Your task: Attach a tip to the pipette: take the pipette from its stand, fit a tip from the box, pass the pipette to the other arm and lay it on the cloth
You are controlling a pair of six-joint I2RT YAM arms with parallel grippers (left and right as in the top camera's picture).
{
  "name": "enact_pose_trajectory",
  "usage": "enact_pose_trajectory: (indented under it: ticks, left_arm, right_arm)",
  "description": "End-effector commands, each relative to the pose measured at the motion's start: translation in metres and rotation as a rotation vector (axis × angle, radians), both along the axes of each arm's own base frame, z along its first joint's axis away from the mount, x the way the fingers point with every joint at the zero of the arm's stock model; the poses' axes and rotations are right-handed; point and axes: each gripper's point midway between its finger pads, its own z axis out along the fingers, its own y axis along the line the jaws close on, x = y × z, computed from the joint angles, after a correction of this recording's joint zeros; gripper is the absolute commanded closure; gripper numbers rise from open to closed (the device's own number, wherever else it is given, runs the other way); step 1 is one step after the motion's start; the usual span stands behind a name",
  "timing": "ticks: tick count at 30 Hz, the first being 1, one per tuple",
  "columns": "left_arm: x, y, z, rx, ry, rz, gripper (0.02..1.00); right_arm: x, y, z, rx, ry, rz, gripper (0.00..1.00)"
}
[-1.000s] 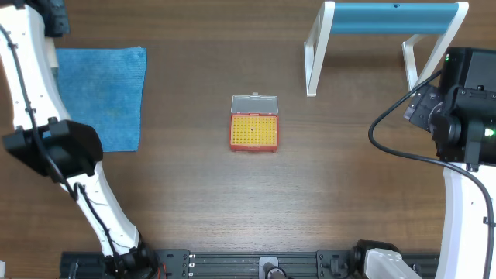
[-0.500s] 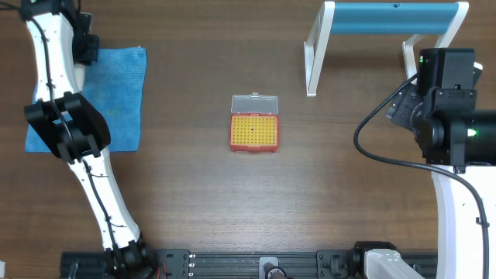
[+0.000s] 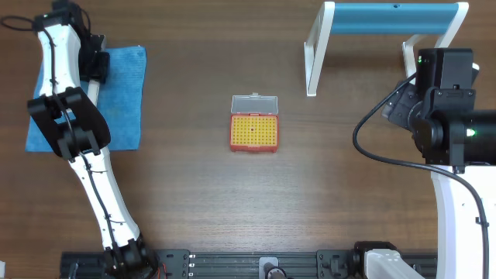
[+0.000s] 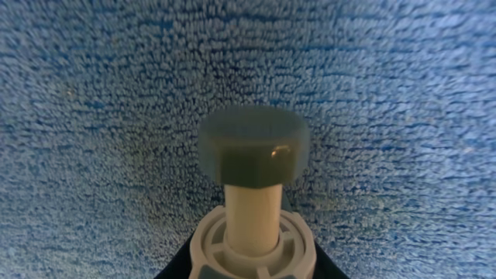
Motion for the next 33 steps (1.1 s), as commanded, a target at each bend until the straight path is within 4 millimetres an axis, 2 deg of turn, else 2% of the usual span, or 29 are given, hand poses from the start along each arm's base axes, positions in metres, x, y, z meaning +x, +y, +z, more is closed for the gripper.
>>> enact_pose_trajectory:
  ticks: [1, 6, 7, 8, 9, 11, 13, 17, 20, 22, 25, 26, 28, 30, 31, 33]
  left_arm:
    - [-0.001, 0.005, -0.008, -0.015, -0.001, 0.008, 0.991]
    - [-0.001, 0.005, -0.008, -0.015, -0.001, 0.011, 0.98]
    - [-0.001, 0.004, -0.008, -0.016, 0.001, 0.011, 0.614]
    - [-0.002, 0.004, -0.008, -0.017, 0.001, 0.022, 0.325]
    - [-0.002, 0.004, -0.008, -0.017, 0.0, 0.037, 0.272]
    - [-0.003, 0.004, -0.008, -0.018, 0.002, 0.041, 0.264]
    - [-0.004, 0.003, -0.007, -0.016, 0.009, 0.04, 0.202]
    - [-0.005, 0.013, 0.008, 0.043, 0.005, 0.043, 0.191]
    - [-0.008, 0.028, 0.036, 0.165, 0.001, 0.05, 0.187]
    - [-0.009, 0.031, 0.064, 0.227, -0.02, 0.048, 0.183]
    - [-0.011, 0.017, 0.119, 0.25, -0.1, 0.074, 0.178]
    - [-0.012, 0.013, 0.131, 0.25, -0.124, 0.094, 0.176]
    - [-0.013, -0.015, 0.169, 0.184, -0.207, 0.088, 0.176]
    - [-0.014, -0.04, 0.195, 0.11, -0.269, 0.056, 0.176]
    - [-0.018, -0.059, 0.214, 0.056, -0.307, 0.03, 0.169]
    - [-0.036, -0.083, 0.242, 0.01, -0.333, -0.004, 0.167]
  right_arm:
    - [0.003, 0.007, 0.001, 0.037, -0.016, 0.007, 0.152]
    - [0.003, 0.007, 0.001, 0.045, -0.022, -0.007, 0.154]
    - [0.003, 0.007, 0.001, 0.046, -0.022, -0.008, 0.152]
    - [0.003, 0.007, 0.001, 0.047, -0.023, -0.011, 0.154]
    - [0.003, 0.007, 0.001, 0.047, -0.023, -0.011, 0.152]
    - [0.003, 0.007, 0.001, 0.047, -0.023, -0.011, 0.154]
    - [0.003, 0.007, 0.001, 0.047, -0.023, -0.011, 0.154]
    - [0.003, 0.007, 0.001, 0.047, -0.023, -0.01, 0.154]
    - [0.003, 0.007, 0.001, 0.047, -0.023, -0.01, 0.154]
    - [0.005, 0.007, 0.002, 0.046, -0.035, -0.01, 0.154]
    - [0.018, 0.007, 0.012, 0.046, -0.106, -0.008, 0.154]
    - [0.022, 0.007, 0.015, 0.046, -0.126, -0.008, 0.154]
    - [0.033, 0.007, 0.025, 0.045, -0.189, -0.007, 0.154]
    - [0.043, 0.006, 0.034, 0.043, -0.244, -0.005, 0.154]
    - [0.048, 0.006, 0.039, 0.034, -0.271, 0.004, 0.152]
    - [0.056, 0.006, 0.05, -0.001, -0.312, 0.047, 0.154]
